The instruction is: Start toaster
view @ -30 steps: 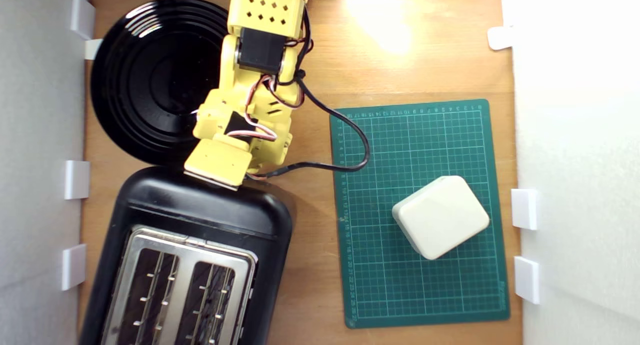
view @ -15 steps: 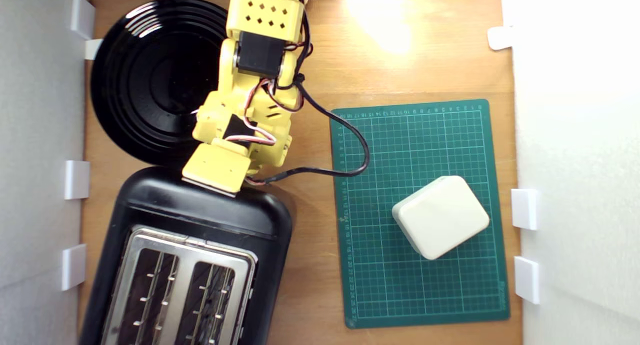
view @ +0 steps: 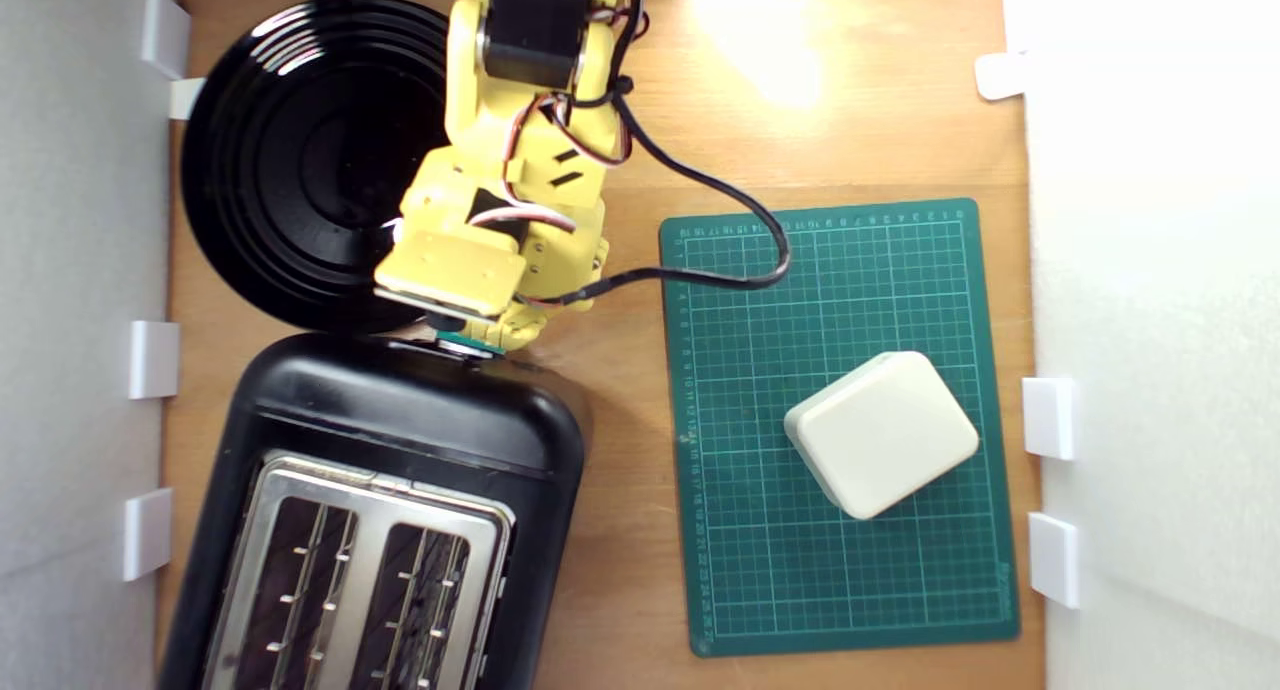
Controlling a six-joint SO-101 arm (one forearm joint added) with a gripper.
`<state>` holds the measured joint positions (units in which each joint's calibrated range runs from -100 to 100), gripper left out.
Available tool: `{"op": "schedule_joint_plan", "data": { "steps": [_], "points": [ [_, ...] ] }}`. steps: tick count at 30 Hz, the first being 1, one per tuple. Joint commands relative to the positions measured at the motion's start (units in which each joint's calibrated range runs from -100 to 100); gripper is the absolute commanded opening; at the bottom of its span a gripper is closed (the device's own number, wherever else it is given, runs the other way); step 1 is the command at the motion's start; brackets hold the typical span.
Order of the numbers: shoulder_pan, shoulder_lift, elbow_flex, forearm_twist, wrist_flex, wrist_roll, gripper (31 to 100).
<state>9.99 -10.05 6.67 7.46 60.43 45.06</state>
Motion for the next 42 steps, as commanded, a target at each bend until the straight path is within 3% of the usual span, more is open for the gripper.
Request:
{"op": "schedule_joint_plan", "data": {
  "steps": [1, 7, 12, 19, 32, 42],
  "points": [
    [-1.73, -10.02, -1.27, -0.61, -0.17, -0.05, 31.3],
    [-5.62, -24.43, 6.28, -4.74, -0.17, -0.37, 31.3],
    [-9.03, -38.66, 22.36, -8.31, -0.25, -5.98, 31.3],
    [-14.35, -55.32, 45.17, -8.31, -0.17, -14.99, 31.3],
    [-14.83, -77.30, 76.97, -8.78, -0.17, -16.36, 31.3],
    [-15.15, -88.79, 88.87, -9.90, 0.43, -19.92, 31.3]
  ]
}}
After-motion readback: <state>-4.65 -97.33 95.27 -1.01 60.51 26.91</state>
